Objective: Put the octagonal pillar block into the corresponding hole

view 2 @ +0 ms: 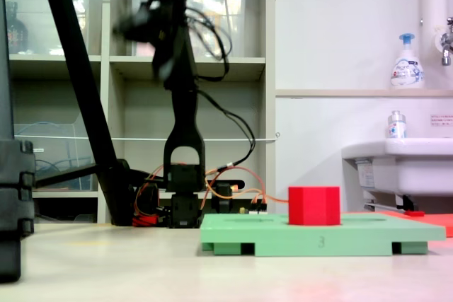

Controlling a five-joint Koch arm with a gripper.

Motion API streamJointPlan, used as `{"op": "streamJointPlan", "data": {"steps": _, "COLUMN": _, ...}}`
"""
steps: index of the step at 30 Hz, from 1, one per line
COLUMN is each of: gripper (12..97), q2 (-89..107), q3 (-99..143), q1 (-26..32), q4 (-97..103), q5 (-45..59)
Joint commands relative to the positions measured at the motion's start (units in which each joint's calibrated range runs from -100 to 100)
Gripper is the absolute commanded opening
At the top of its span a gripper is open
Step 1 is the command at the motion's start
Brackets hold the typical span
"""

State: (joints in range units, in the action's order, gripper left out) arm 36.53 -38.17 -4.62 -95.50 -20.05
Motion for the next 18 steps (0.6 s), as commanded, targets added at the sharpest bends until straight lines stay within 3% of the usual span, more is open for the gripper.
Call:
{"op": "streamJointPlan", "data": {"steps": 1, "gripper": 56.3, "q2": 15.0, "q3": 16.7, "q1": -0.3, "q4": 18.7, "q5": 1.0}}
{"op": "streamJointPlan", "data": {"steps": 5, "gripper": 56.3, "q2": 36.2, "q3": 54.0, "q1": 1.1, "q4": 47.3, "q5": 4.2}}
{"op": "streamJointPlan", "data": {"steps": 15, "gripper": 56.3, "q2": 56.8, "q3": 119.7, "q1": 5.6, "q4": 90.7, "q5": 11.4}}
{"op": "streamJointPlan", "data": {"steps": 18, "gripper": 55.9, "q2": 62.6, "q3": 131.5, "q1": 6.9, "q4": 95.0, "q5": 13.9}}
